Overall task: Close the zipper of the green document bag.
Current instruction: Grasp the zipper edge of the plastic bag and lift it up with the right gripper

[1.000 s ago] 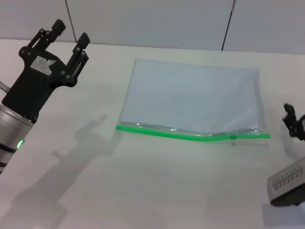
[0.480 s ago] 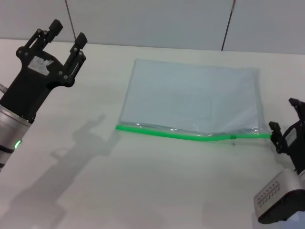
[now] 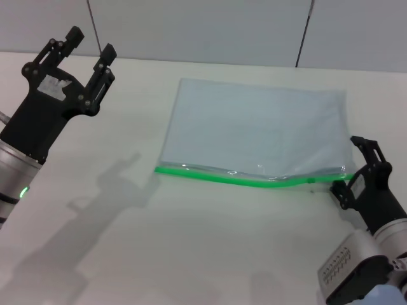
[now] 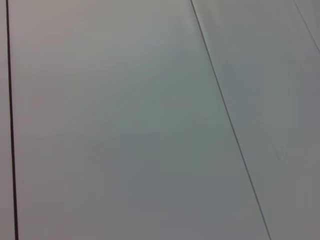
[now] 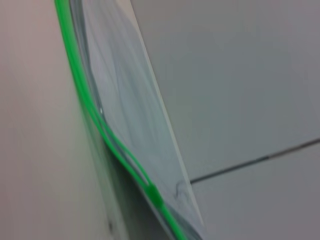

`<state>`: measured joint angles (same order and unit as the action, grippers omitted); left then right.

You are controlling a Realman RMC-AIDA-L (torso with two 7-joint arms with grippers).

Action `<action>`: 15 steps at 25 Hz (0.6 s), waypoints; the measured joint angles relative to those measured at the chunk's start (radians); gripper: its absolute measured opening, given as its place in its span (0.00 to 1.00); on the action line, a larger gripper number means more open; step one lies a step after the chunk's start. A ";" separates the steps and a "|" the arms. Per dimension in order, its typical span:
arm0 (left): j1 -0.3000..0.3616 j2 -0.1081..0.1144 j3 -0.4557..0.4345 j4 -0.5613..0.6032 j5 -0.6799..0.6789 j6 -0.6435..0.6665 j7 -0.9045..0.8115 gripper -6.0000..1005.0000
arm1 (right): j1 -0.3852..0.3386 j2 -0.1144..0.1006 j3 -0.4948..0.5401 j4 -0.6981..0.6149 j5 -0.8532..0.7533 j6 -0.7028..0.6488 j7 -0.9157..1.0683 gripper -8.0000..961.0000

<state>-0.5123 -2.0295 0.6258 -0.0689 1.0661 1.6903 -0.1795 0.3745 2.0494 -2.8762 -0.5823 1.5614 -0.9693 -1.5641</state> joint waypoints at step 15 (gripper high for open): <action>-0.001 0.000 0.000 0.000 0.000 0.000 0.000 0.55 | 0.065 0.000 0.000 -0.005 -0.009 0.053 -0.001 0.85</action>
<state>-0.5133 -2.0295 0.6258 -0.0690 1.0661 1.6904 -0.1796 0.4392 2.0494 -2.8762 -0.5875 1.5528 -0.9167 -1.5654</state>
